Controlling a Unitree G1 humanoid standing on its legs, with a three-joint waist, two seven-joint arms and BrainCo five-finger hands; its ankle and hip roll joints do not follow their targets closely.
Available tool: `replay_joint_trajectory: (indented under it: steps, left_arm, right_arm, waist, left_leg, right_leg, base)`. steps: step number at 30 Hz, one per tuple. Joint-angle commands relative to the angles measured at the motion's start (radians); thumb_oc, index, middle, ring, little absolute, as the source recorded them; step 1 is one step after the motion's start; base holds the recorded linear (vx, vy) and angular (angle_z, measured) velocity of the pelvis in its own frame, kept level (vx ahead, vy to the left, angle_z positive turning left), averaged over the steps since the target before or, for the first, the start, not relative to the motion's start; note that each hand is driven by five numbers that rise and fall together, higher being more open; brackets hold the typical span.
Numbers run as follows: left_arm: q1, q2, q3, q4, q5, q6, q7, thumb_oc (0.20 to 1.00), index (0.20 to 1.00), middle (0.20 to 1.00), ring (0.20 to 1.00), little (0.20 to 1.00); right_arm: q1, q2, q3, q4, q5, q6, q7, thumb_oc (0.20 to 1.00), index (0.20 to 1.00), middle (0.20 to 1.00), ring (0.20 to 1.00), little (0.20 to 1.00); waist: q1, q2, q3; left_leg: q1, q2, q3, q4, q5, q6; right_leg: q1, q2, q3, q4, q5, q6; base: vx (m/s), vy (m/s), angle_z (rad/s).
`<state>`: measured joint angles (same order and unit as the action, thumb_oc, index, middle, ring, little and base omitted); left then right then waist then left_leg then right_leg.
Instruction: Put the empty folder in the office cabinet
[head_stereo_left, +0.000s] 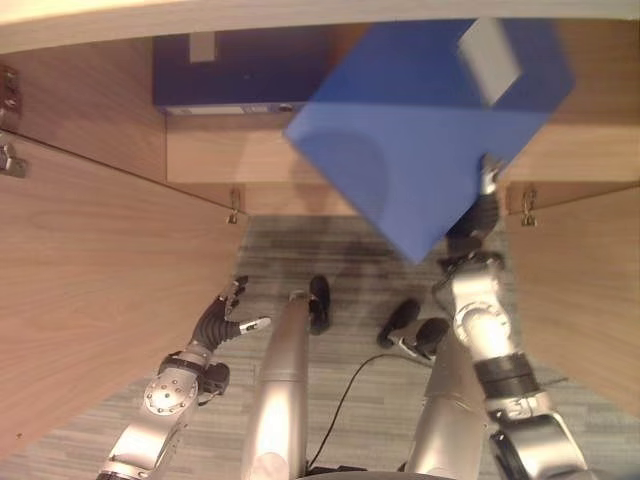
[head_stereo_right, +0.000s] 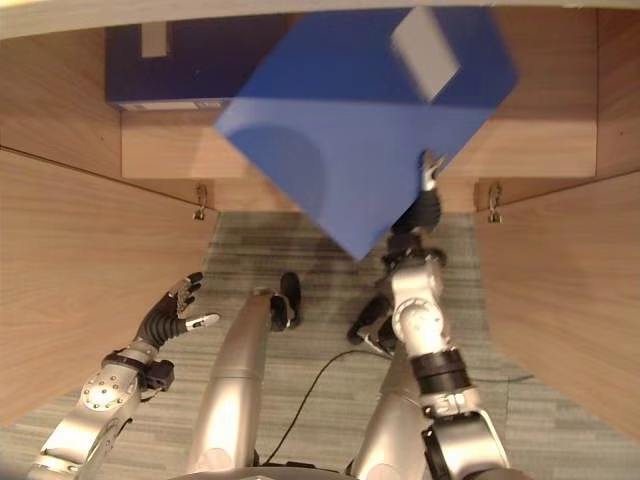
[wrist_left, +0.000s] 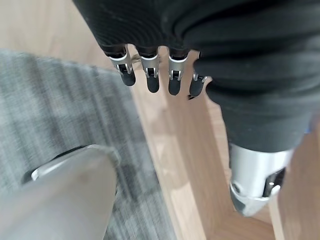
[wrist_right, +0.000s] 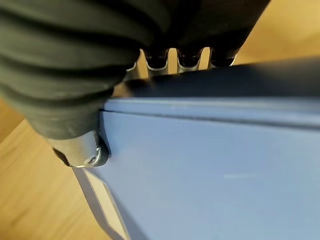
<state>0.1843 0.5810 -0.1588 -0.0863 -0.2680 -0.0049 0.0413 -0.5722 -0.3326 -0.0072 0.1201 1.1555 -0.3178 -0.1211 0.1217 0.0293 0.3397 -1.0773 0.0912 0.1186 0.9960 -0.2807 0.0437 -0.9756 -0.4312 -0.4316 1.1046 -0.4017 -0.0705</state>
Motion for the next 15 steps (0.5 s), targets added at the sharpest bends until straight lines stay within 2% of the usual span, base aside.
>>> replay_joint_trajectory:
  steps: [1, 3, 4, 9, 13, 14, 15]
  left_arm:
    - [0.032, 0.042, -0.026, -0.037, -0.015, -0.031, 0.028, 1.0, 1.0, 1.0, 1.0, 1.0]
    - [0.022, 0.048, -0.033, -0.037, -0.021, -0.027, 0.035, 1.0, 1.0, 1.0, 1.0, 1.0]
    - [0.017, 0.059, -0.044, -0.033, -0.029, -0.018, 0.052, 1.0, 1.0, 1.0, 1.0, 1.0]
    - [0.008, 0.072, -0.058, -0.027, -0.043, -0.01, 0.075, 1.0, 1.0, 1.0, 1.0, 1.0]
    - [-0.001, 0.096, -0.063, -0.034, -0.034, 0.006, 0.098, 1.0, 1.0, 1.0, 1.0, 1.0]
    - [-0.005, 0.104, -0.063, -0.039, -0.036, 0.017, 0.113, 1.0, 1.0, 1.0, 1.0, 1.0]
    - [-0.006, 0.103, -0.063, -0.04, -0.036, 0.018, 0.114, 1.0, 1.0, 1.0, 1.0, 1.0]
  right_arm:
    - [-0.113, -0.088, -0.044, 0.05, -0.036, -0.127, -0.08, 0.2, 0.2, 0.2, 0.2, 0.2]
    - [-0.166, -0.113, -0.059, 0.099, -0.028, -0.137, -0.105, 0.2, 0.2, 0.2, 0.2, 0.2]
    - [-0.246, -0.141, -0.084, 0.173, 0.013, -0.167, -0.144, 0.2, 0.2, 0.2, 0.2, 0.2]
    - [-0.391, -0.231, -0.097, 0.343, 0.058, -0.197, -0.215, 0.2, 0.2, 0.2, 0.2, 0.2]
    - [-0.494, -0.297, -0.093, 0.54, 0.068, -0.177, -0.315, 0.2, 0.2, 0.2, 0.2, 0.2]
    - [-0.552, -0.325, -0.079, 0.627, 0.056, -0.152, -0.365, 0.2, 0.2, 0.2, 0.2, 0.2]
    - [-0.561, -0.327, -0.076, 0.632, 0.054, -0.151, -0.368, 0.2, 0.2, 0.2, 0.2, 0.2]
  waist:
    - [0.006, 0.008, -0.049]
    - [0.01, 0.007, -0.049]
    - [0.014, 0.001, -0.059]
    - [0.026, -0.006, -0.068]
    - [0.031, -0.017, -0.07]
    - [0.03, -0.021, -0.067]
    - [0.029, -0.02, -0.066]
  left_leg:
    - [0.019, 0.042, -0.052, 0.012, -0.077, -0.021]
    - [0.013, 0.04, -0.056, 0.016, -0.079, -0.022]
    - [0.01, 0.039, -0.06, 0.02, -0.084, -0.024]
    - [0.003, 0.036, -0.072, 0.021, -0.084, -0.03]
    - [0.0, 0.033, -0.08, 0.017, -0.082, -0.036]
    - [-0.005, 0.032, -0.085, 0.013, -0.08, -0.037]
    - [-0.006, 0.032, -0.085, 0.013, -0.08, -0.037]
  right_leg:
    - [0.062, -0.02, 0.083, -0.082, -0.015, 0.071]
    - [0.058, -0.021, 0.081, -0.073, -0.022, 0.07]
    - [0.056, -0.02, 0.082, -0.065, -0.031, 0.068]
    - [0.06, -0.025, 0.075, -0.055, -0.046, 0.065]
    - [0.065, -0.025, 0.072, -0.047, -0.057, 0.058]
    - [0.063, -0.022, 0.07, -0.045, -0.06, 0.055]
    - [0.062, -0.022, 0.07, -0.045, -0.06, 0.054]
  base:
    - [0.03, -0.025, 0.08]
    - [0.03, -0.025, 0.05]
    - [0.02, -0.019, 0.08]
    - [0.02, -0.028, 0.07]
    - [-0.01, -0.033, 0.07]
    - [-0.01, -0.003, 0.13]
    - [-0.03, -0.003, 0.13]
